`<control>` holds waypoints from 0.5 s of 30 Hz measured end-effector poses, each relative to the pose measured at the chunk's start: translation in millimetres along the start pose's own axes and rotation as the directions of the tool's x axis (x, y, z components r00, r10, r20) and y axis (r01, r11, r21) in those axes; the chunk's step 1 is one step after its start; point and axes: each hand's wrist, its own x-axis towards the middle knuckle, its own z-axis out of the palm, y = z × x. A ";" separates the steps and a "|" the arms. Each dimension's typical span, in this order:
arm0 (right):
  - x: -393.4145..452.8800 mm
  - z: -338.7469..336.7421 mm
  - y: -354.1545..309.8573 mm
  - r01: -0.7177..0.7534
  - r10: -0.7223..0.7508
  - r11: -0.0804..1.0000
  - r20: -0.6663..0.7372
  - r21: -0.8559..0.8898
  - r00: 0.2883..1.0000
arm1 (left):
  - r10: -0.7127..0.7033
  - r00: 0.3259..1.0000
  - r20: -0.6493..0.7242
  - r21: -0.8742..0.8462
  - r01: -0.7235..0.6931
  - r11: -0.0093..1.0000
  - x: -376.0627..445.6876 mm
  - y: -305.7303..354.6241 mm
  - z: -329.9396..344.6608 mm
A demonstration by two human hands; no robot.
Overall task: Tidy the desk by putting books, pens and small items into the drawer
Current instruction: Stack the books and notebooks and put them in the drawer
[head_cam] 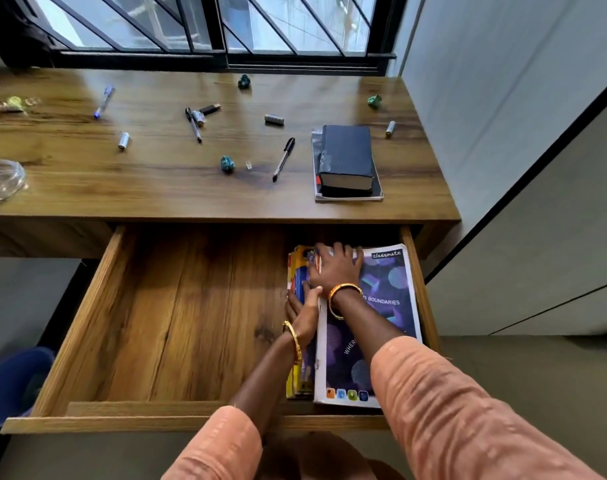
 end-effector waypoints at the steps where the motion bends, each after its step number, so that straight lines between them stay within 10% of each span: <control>1: 1.9 0.0 0.4 0.017 -0.017 1.000 -0.008 0.009 1.000 | 0.002 1.000 -0.010 0.046 -0.002 0.999 -47.4 40.2 -1.0; 15: 14.3 -2.6 -10.3 0.200 -0.033 0.904 -0.406 0.377 0.913 | 0.255 0.966 0.033 0.606 -0.222 0.764 -159.5 75.3 -10.0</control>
